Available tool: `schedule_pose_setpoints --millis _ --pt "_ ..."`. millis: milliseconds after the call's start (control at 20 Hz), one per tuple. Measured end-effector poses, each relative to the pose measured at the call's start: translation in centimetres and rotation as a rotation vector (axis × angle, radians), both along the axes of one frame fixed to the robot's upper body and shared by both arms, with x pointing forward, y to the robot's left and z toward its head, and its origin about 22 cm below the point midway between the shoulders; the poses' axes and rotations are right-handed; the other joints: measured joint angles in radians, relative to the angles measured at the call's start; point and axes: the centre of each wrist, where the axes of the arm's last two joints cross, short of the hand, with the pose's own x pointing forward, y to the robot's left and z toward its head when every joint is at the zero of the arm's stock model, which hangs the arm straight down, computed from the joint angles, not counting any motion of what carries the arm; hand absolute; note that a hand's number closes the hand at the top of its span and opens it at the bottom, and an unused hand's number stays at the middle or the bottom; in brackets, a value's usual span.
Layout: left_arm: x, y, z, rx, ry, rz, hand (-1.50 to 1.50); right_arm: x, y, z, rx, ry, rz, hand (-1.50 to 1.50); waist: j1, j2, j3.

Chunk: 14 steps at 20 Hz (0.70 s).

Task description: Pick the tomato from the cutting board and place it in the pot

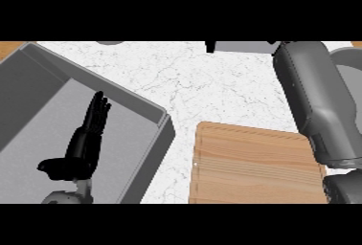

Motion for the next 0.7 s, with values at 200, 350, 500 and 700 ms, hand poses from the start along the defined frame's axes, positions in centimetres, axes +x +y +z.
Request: schedule_pose_setpoints --millis 200,350,500,700 --pt "0.0 0.4 0.3 -0.001 0.007 0.016 0.0 0.6 -2.1 0.3 -0.013 0.012 -0.052 1.5 -0.017 -0.005 0.002" --pt "-0.5 0.2 0.1 0.003 0.01 0.028 0.0 0.7 -4.1 0.1 -0.007 0.012 -0.084 1.5 -0.029 -0.01 0.002" --pt "-0.5 0.5 -0.4 0.003 0.018 0.031 0.0 0.6 -6.3 -0.2 0.002 0.01 -0.121 1.5 -0.039 -0.013 0.003" --pt "-0.6 0.7 -0.7 0.006 0.014 0.04 0.0 0.0 -10.2 -1.0 0.015 0.01 -0.165 1.5 -0.045 -0.015 0.004"
